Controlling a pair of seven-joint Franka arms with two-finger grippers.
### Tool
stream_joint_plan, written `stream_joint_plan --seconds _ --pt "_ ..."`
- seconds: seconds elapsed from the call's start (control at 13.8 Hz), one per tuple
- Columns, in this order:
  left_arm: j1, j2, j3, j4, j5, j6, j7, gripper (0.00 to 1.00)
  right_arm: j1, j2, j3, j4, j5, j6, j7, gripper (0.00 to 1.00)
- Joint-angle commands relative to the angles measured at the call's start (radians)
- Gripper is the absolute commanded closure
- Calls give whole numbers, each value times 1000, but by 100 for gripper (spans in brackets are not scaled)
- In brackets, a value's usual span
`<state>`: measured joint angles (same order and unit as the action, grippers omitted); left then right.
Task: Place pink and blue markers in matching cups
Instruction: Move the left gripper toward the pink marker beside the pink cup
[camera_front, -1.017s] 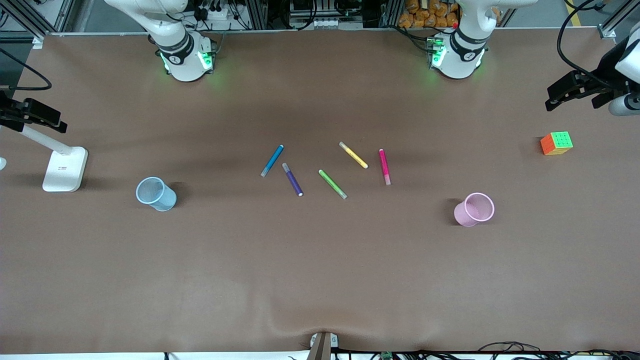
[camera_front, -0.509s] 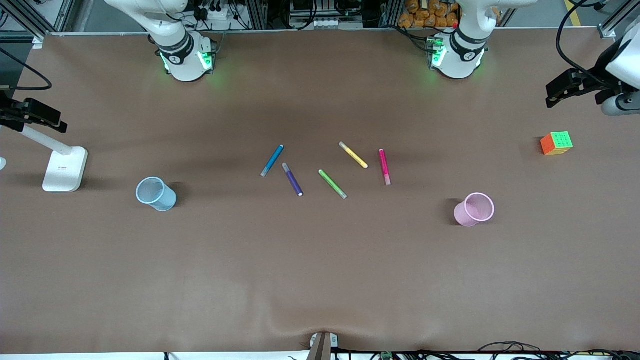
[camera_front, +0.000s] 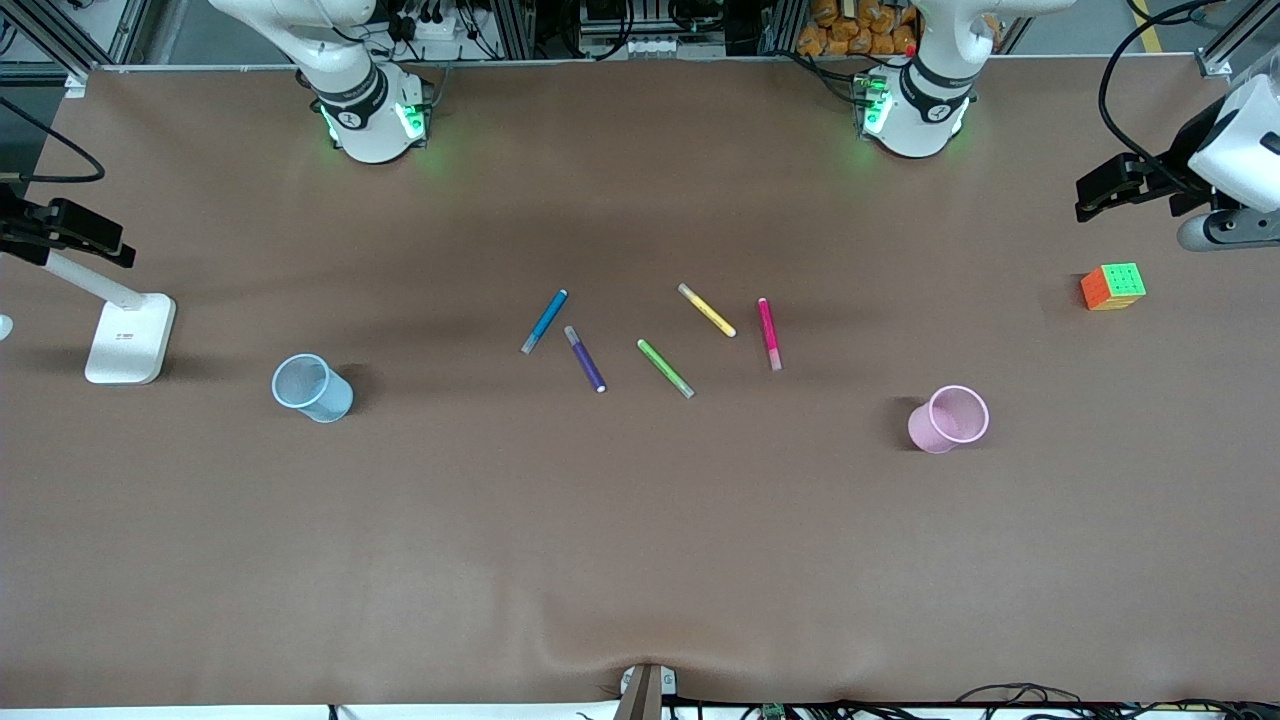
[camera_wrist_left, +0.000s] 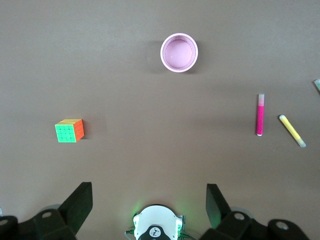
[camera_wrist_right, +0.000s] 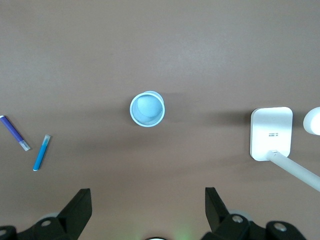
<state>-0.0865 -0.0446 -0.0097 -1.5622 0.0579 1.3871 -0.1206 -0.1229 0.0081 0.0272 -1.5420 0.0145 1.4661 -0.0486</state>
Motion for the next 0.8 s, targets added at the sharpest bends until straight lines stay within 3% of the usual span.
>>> stream_joint_plan --seconds 0.0,0.73 --pt "5 -14 -4 -9 -13 -5 -19 0 -12 -2 11 -3 -11 5 -10 0" --pt "-4 6 -27 -52 -13 61 -27 0 -12 -2 11 -3 -11 7 -10 0"
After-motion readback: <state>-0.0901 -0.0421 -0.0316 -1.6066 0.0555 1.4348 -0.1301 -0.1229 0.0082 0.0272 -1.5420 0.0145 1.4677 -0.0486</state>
